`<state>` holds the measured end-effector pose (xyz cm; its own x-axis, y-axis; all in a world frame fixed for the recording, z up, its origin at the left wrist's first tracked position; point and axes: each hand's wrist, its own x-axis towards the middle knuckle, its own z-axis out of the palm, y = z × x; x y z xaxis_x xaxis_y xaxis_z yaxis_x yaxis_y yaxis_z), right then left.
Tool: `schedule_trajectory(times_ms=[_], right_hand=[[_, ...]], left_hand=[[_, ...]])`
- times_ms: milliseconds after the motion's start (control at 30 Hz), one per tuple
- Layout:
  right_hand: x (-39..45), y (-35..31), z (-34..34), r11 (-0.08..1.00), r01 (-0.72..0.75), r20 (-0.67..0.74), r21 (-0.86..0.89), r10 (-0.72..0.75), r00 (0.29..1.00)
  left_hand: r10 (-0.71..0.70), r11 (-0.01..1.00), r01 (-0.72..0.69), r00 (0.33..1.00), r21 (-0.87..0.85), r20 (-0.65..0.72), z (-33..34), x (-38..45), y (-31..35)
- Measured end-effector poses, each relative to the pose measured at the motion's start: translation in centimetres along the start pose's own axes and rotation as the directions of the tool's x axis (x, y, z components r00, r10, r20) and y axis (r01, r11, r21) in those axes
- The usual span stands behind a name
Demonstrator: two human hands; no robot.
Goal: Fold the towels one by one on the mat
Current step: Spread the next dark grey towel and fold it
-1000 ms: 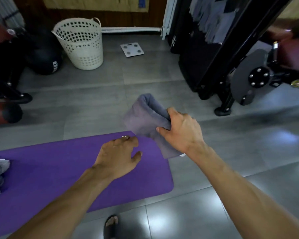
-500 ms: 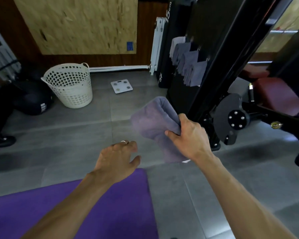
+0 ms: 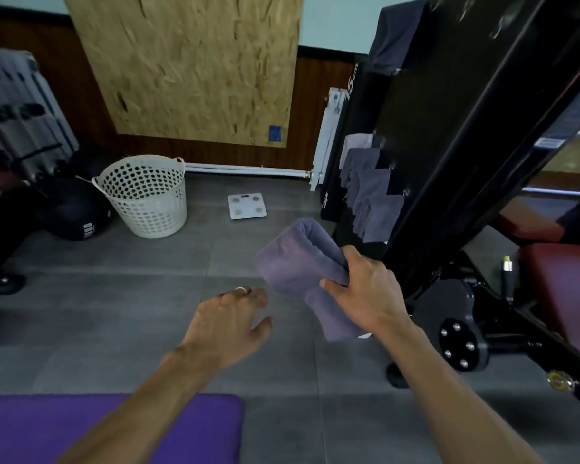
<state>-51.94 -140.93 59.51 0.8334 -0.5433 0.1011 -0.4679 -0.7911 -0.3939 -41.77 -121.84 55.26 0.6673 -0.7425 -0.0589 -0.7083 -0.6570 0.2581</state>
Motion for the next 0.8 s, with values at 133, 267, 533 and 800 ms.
schedule_trajectory(times_ms=[133,267,533,800], right_hand=[[6.7,2.7,-1.0,0.999,0.028,-0.014,-0.028,-0.028,1.0],[14.0,4.8,-1.6,0.996,0.045,-0.023,-0.082,-0.047,0.999],[29.6,6.6,-3.8,0.99,0.054,-0.04,-0.131,-0.06,0.997],[46.0,9.1,-4.0,0.967,0.146,-0.025,-0.209,-0.155,0.988]], left_hand=[[-0.018,0.999,0.017,0.999,-0.029,-0.046,-0.8,7.2,0.4],[-0.008,0.999,0.004,0.998,-0.052,-0.062,-1.4,16.0,0.0],[0.076,0.997,-0.076,0.992,0.002,-0.104,-5.3,31.7,-1.4],[0.161,0.984,-0.146,0.976,0.107,-0.15,-8.5,49.2,-5.1]])
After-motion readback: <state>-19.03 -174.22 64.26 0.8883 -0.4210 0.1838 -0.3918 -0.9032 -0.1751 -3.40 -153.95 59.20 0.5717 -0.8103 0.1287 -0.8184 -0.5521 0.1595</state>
